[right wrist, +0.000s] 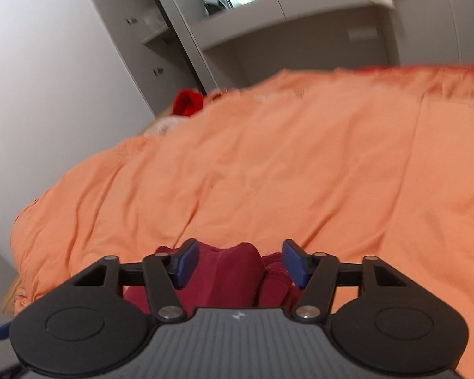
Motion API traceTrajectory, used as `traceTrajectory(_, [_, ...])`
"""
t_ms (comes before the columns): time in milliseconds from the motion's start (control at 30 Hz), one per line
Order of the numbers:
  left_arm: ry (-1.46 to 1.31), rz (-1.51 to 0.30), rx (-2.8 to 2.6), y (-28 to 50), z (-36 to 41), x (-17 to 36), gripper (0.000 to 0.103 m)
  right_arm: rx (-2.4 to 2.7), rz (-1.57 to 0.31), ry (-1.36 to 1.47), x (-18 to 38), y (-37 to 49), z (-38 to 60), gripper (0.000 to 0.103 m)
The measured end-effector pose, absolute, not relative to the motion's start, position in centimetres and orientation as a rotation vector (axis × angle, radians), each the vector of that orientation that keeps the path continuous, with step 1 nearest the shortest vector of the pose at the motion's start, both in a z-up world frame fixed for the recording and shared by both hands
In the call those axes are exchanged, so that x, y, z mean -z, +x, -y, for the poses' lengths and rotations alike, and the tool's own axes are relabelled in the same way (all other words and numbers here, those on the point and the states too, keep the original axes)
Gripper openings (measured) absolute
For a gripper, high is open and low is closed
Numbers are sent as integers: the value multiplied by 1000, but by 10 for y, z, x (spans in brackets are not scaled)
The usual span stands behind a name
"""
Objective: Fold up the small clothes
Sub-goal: 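Close the right tool on the folded shirt edge again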
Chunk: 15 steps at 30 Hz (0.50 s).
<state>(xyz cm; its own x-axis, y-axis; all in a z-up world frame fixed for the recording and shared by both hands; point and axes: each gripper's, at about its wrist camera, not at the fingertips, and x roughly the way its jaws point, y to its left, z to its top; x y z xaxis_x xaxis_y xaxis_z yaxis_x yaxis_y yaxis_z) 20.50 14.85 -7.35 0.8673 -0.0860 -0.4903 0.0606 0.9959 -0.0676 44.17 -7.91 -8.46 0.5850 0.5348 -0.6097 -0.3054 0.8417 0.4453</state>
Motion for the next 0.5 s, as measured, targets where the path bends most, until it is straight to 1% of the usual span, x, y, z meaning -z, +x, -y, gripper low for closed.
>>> traceTrajectory(33, [-52, -519, 79, 205, -149, 74, 102, -496, -841, 301, 90, 447, 75, 38])
traceTrajectory(100, [-61, -525, 85, 207, -152, 74, 102, -549, -867, 291, 98, 452, 69, 12])
traceTrajectory(167, [-70, -528, 86, 209, -155, 73, 102, -626, -794, 342, 95, 448, 76, 9])
traceTrajectory(233, [-80, -522, 97, 208, -155, 72, 102, -652, -758, 481, 97, 454, 86, 9])
traceTrajectory(333, [-77, -536, 101, 212, -154, 74, 102, -618, -803, 637, 118, 470, 110, 9])
traceTrajectory(467, [-72, -564, 107, 217, -152, 78, 102, -544, -900, 617, 157, 474, 123, 9])
traceTrajectory(500, [-77, -565, 108, 217, -152, 78, 102, -539, -900, 629, 162, 473, 126, 11])
